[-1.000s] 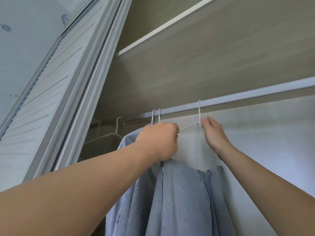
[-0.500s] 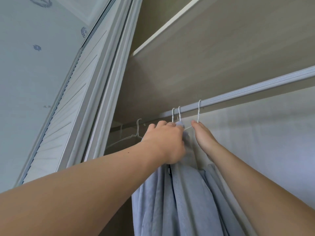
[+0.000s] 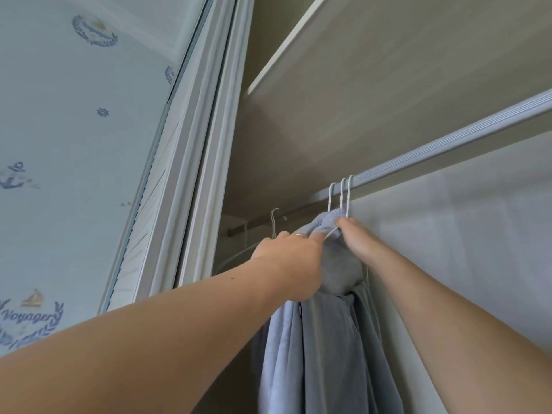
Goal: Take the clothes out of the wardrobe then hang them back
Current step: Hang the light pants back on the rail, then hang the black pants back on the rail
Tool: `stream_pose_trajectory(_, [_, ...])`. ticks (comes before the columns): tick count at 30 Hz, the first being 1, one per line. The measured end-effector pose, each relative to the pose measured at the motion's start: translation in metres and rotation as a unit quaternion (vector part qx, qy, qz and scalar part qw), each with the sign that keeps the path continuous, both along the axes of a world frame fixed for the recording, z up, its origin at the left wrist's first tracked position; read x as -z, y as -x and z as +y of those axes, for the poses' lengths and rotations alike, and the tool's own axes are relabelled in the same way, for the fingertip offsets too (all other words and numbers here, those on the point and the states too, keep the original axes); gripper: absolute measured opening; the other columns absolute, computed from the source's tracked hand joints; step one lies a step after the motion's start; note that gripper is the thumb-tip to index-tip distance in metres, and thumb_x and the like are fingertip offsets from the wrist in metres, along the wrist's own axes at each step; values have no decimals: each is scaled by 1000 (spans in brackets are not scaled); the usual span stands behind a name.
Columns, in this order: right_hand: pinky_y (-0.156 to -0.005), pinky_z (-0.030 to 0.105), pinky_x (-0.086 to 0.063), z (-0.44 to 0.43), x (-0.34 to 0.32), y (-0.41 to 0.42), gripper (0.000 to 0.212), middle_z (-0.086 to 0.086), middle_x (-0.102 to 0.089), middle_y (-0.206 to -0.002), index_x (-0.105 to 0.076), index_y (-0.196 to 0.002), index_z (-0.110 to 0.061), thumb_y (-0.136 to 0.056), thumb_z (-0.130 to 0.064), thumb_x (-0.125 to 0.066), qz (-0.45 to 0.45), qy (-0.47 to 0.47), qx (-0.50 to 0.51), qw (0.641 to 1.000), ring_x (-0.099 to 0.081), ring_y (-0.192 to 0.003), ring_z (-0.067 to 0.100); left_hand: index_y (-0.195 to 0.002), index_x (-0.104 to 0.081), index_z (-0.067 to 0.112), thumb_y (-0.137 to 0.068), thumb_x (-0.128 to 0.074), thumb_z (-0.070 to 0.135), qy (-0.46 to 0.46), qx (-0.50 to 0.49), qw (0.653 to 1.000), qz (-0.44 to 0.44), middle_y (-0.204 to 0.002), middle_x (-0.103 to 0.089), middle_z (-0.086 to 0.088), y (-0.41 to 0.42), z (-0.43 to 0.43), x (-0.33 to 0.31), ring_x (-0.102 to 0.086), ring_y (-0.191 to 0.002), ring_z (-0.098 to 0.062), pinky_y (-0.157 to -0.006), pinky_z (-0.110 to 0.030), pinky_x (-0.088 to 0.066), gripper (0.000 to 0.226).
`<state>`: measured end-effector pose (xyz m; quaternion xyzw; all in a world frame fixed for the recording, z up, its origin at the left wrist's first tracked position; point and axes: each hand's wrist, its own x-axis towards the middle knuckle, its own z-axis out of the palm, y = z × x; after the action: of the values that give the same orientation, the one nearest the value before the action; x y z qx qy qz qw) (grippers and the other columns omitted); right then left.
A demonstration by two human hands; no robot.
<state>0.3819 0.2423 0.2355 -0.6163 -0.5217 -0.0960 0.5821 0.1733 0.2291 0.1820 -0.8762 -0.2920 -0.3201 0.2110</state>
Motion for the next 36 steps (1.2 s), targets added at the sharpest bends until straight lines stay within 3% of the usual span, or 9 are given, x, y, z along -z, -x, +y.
stream_pose_trajectory(5, [-97,42,-44,10,1,0,57,2,-64,-114,-61,-111,-23,-74,-57,-35,4,3,7,1000,-58,-106,23,-156,-19,25,-89,-52,9,-13,-17,1000,12,-138,-52,-7,1,8,2,-46,-123,-30,-89,-41,-37,76])
stream_pose_trajectory(8, [-97,41,-43,5,2,6,54,4,-60,-120,-58,-120,-23,-80,-53,-36,16,-2,-1,1000,-55,-110,25,-154,-23,24,-89,-52,9,-25,-25,999,14,-140,-52,-6,2,5,2,-44,-125,-31,-100,-46,-35,73])
stream_pose_trajectory(12, [-106,40,-36,-14,11,23,49,-1,-52,-131,-51,-137,-24,-98,-51,-38,48,-14,-25,998,-48,-125,25,-151,-30,24,-97,-49,22,-85,-38,996,13,-146,-49,-3,10,-4,1,-41,-131,-28,-103,-46,-31,58])
stream_pose_trajectory(15, [-106,36,-32,-35,12,46,44,-1,-49,-132,-45,-141,-16,-103,-38,-41,30,-82,-14,996,-44,-131,25,-148,-37,24,-100,-43,42,-150,-31,988,-14,-152,-42,-2,33,-16,-2,-29,-142,-28,-114,-50,-23,52])
stream_pose_trajectory(18, [-111,34,-27,-64,1,89,50,9,-38,-153,-38,-147,-13,-102,-35,-44,-19,-182,44,982,-36,-140,26,-149,-36,26,-100,-41,50,-186,-9,980,-77,-159,-32,-1,75,-31,-5,-11,-151,-27,-120,-52,-11,56])
stream_pose_trajectory(22, [-121,47,-13,-83,-3,171,59,-3,-19,-163,-22,-155,-28,-101,-45,-37,-140,-230,84,959,-18,-149,19,-155,-22,33,-101,-32,56,-205,-55,967,-138,-168,-12,1,161,-44,-6,7,-155,-26,-123,-56,5,59])
stream_pose_trajectory(26, [-120,56,2,-92,24,286,60,-9,-4,-165,-9,-156,-33,-101,-53,-23,-281,-210,110,930,2,-152,16,-157,-10,33,-101,-28,55,-207,-135,957,-152,-169,-3,2,274,-52,10,14,-154,-26,-122,-55,7,63])
stream_pose_trajectory(31, [-117,57,9,-89,81,447,64,-12,7,-164,1,-155,-38,-97,-61,-15,-324,-174,-12,930,14,-150,15,-157,0,35,-101,-24,52,-196,-216,945,-149,-168,3,5,436,-79,56,18,-153,-21,-122,-53,8,63])
stream_pose_trajectory(36, [-116,55,15,-105,156,607,69,-15,9,-164,8,-152,-42,-91,-68,-10,-339,-141,-152,918,20,-149,12,-158,-2,37,-97,-18,59,-193,-313,922,-122,-168,-4,5,608,-132,115,11,-154,-23,-123,-54,1,67])
